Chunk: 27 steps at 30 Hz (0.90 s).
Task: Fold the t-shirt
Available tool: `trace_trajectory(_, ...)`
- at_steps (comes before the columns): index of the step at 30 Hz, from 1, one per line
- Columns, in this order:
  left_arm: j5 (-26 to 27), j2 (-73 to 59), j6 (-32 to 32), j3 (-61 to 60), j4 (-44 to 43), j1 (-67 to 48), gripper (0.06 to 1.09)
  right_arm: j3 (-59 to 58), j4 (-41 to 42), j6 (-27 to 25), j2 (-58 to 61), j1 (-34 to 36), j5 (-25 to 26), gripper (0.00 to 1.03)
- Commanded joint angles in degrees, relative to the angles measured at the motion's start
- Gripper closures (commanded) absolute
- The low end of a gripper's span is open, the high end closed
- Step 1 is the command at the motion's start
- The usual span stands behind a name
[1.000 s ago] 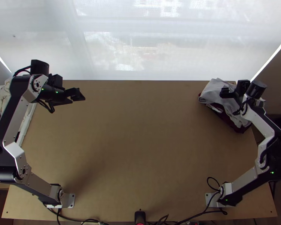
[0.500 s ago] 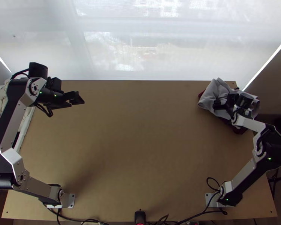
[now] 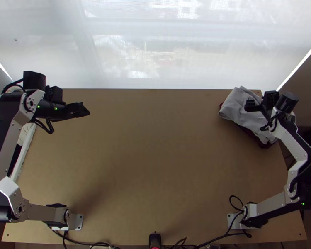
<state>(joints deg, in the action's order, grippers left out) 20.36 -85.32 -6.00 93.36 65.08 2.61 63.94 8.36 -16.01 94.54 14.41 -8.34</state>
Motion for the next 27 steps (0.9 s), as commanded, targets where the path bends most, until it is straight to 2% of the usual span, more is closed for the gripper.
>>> trace_trajectory(1,-4.2,6.3,-0.2,-0.5,-3.4,-0.5,0.11,3.9,-4.8,2.5,-13.9,-1.6,-0.7,0.05)
trace_trajectory(6,-11.8,17.2,0.0,-7.2,-12.6,-1.6,0.11,-3.7,-1.7,3.8,-25.8,-4.1,-0.8,0.05)
trace_trajectory(9,-11.9,26.3,-0.2,-16.4,-22.2,-1.6,0.11,-11.9,-1.1,3.3,-33.9,-9.1,-0.8,0.05)
trace_trajectory(14,-15.8,35.9,-0.1,-28.3,-23.9,-1.6,0.11,-24.4,-4.3,2.6,-44.5,-18.4,0.1,0.05)
trace_trajectory(16,-18.4,40.8,0.1,-35.2,-26.0,-1.5,0.11,-29.9,-3.3,8.0,-49.2,-21.6,4.8,0.05)
trace_trajectory(17,-19.3,43.6,0.1,-39.0,-27.4,-1.5,0.11,-34.1,1.3,13.0,-52.2,-22.0,8.0,0.05)
trace_trajectory(18,-21.3,46.4,0.1,-43.0,-29.0,-1.5,0.11,-38.5,6.9,15.3,-55.8,-22.3,10.4,0.05)
trace_trajectory(19,-22.9,49.2,0.4,-46.5,-30.3,-1.6,0.11,-41.9,9.0,15.0,-59.7,-23.6,12.0,0.05)
trace_trajectory(21,-24.9,54.6,0.8,-52.0,-31.2,-1.5,0.11,-46.2,9.0,8.5,-66.2,-27.1,14.7,0.05)
trace_trajectory(23,-26.2,60.3,2.4,-56.8,-31.3,-1.4,0.11,-50.1,7.6,4.2,-73.1,-31.0,19.8,0.05)
trace_trajectory(24,-26.2,63.5,3.4,-59.3,-31.8,-1.2,0.11,-52.1,5.8,3.6,-77.6,-32.3,21.7,0.05)
trace_trajectory(27,-26.2,72.1,5.5,-65.3,-33.1,-1.2,0.11,-58.3,-2.4,6.1,-95.4,-33.0,23.6,0.05)
